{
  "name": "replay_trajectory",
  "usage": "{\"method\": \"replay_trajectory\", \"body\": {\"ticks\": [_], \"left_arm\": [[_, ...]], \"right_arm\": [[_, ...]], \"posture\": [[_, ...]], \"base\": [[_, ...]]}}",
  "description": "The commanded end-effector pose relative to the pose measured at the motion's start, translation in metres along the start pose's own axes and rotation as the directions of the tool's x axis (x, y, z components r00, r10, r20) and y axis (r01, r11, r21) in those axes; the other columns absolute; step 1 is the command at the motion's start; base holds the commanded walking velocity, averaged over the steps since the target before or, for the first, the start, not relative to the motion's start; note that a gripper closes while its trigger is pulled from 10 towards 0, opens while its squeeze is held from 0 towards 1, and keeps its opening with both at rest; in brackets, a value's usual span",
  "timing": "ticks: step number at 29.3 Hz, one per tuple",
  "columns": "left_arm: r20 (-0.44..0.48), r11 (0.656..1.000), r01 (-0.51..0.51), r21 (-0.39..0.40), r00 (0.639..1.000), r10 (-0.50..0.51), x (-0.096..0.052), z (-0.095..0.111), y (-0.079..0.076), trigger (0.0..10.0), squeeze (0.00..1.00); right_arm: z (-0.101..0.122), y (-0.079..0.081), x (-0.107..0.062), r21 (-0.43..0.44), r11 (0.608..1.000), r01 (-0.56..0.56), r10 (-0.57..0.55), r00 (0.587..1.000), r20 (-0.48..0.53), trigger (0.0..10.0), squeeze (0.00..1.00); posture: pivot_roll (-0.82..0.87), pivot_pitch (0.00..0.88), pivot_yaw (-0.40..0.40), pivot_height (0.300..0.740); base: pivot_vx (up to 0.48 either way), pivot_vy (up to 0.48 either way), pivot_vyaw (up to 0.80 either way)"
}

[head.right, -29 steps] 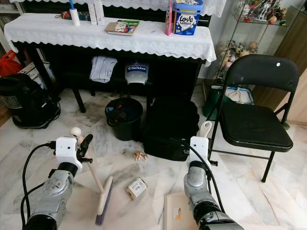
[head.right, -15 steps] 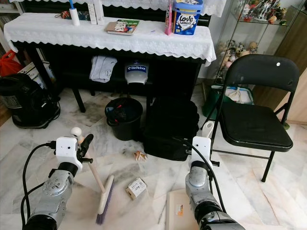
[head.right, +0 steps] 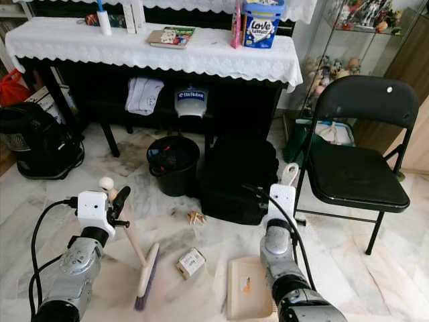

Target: Sweep floor

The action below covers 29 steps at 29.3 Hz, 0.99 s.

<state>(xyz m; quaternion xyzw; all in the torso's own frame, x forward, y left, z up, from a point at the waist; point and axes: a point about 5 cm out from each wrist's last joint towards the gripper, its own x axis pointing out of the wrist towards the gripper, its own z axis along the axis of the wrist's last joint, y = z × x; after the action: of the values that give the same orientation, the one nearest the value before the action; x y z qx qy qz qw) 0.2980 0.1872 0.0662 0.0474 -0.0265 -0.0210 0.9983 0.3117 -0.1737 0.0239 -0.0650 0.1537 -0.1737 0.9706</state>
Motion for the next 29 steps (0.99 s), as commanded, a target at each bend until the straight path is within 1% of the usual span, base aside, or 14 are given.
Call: {"method": "replay_trajectory", "body": {"ticks": [1, 3, 4, 7, 8, 12, 13, 16, 17, 21, 22, 23, 29], "left_arm": [[0.047, 1.0, 0.008, -0.004, 0.999, -0.008, 0.001, 0.008, 0.0, 10.0, 0.0], [0.047, 1.0, 0.01, -0.004, 0.999, -0.01, 0.001, 0.008, 0.0, 10.0, 0.0], [0.046, 1.0, 0.014, -0.006, 0.999, -0.013, 0.001, 0.008, 0.0, 10.0, 0.0], [0.043, 1.0, 0.018, -0.006, 0.999, -0.018, 0.001, 0.007, -0.001, 10.0, 0.0], [0.04, 1.0, 0.02, -0.007, 0.999, -0.02, 0.001, 0.007, -0.001, 10.0, 0.0], [0.037, 1.0, 0.022, -0.008, 0.999, -0.022, 0.001, 0.007, -0.001, 10.0, 0.0], [0.034, 1.0, 0.025, -0.01, 0.999, -0.024, 0.001, 0.007, -0.002, 10.0, 0.0], [0.033, 1.0, 0.026, -0.011, 0.999, -0.026, 0.001, 0.006, -0.002, 10.0, 0.0], [0.032, 1.0, 0.027, -0.012, 0.999, -0.027, 0.001, 0.006, -0.002, 10.0, 0.0], [0.032, 0.999, 0.031, -0.014, 0.999, -0.03, 0.002, 0.006, -0.002, 10.0, 0.0], [0.031, 0.999, 0.032, -0.015, 0.999, -0.031, 0.002, 0.006, -0.003, 10.0, 0.0], [0.031, 0.999, 0.034, -0.017, 0.999, -0.033, 0.002, 0.006, -0.003, 10.0, 0.0], [0.031, 0.999, 0.041, -0.022, 0.999, -0.04, 0.002, 0.006, -0.004, 10.0, 0.0]], "right_arm": [[-0.02, 0.003, -0.006, -0.002, 1.0, -0.021, 0.021, 0.992, -0.123, 10.0, 0.0], [-0.023, 0.004, -0.008, 0.009, 1.0, -0.023, 0.024, 0.99, -0.139, 10.0, 0.0], [-0.029, 0.006, -0.011, 0.014, 0.999, -0.041, 0.043, 0.983, -0.179, 10.0, 0.0], [-0.033, 0.008, -0.012, 0.005, 0.998, -0.056, 0.055, 0.976, -0.208, 10.0, 0.0], [-0.034, 0.008, -0.013, 0.029, 0.998, -0.051, 0.056, 0.973, -0.226, 10.0, 0.0], [-0.035, 0.009, -0.013, 0.06, 0.997, -0.046, 0.06, 0.967, -0.248, 10.0, 0.0], [-0.034, 0.009, -0.012, 0.082, 0.996, -0.046, 0.065, 0.967, -0.248, 10.0, 0.0], [-0.031, 0.009, -0.011, 0.086, 0.995, -0.053, 0.072, 0.969, -0.237, 10.0, 0.0], [-0.03, 0.009, -0.01, 0.081, 0.995, -0.054, 0.071, 0.97, -0.232, 10.0, 1.0], [-0.028, 0.008, -0.008, 0.06, 0.997, -0.053, 0.065, 0.973, -0.221, 10.0, 1.0], [-0.027, 0.007, -0.008, 0.044, 0.998, -0.055, 0.063, 0.975, -0.215, 10.0, 0.05], [-0.026, 0.006, -0.008, 0.032, 0.998, -0.055, 0.06, 0.976, -0.209, 10.0, 0.0], [-0.025, 0.003, -0.006, 0.019, 0.999, -0.046, 0.049, 0.978, -0.201, 10.0, 0.0]], "posture": [[0.03, 0.006, -0.044, 0.74], [0.03, 0.006, -0.044, 0.74], [0.03, 0.005, -0.044, 0.74], [0.03, 0.004, -0.045, 0.74], [0.03, 0.004, -0.045, 0.74], [0.03, 0.006, -0.045, 0.74], [0.03, 0.005, -0.045, 0.74], [0.03, 0.006, -0.045, 0.74], [0.03, 0.006, -0.045, 0.74], [0.03, 0.007, -0.046, 0.74], [0.03, 0.008, -0.046, 0.74], [0.03, 0.007, -0.046, 0.74], [0.03, 0.007, -0.046, 0.74]], "base": [[0.0, 0.0, 0.0], [0.0, 0.0, 0.0], [0.0, 0.0, 0.0], [0.0, 0.0, 0.0], [0.0, 0.0, 0.0], [0.0, 0.0, 0.0], [0.0, 0.0, 0.0], [0.0, 0.0, 0.0], [0.0, 0.0, 0.0], [0.0, 0.0, 0.0], [0.0, 0.0, 0.0], [0.0, 0.0, 0.0], [0.0, 0.0, 0.0]]}}
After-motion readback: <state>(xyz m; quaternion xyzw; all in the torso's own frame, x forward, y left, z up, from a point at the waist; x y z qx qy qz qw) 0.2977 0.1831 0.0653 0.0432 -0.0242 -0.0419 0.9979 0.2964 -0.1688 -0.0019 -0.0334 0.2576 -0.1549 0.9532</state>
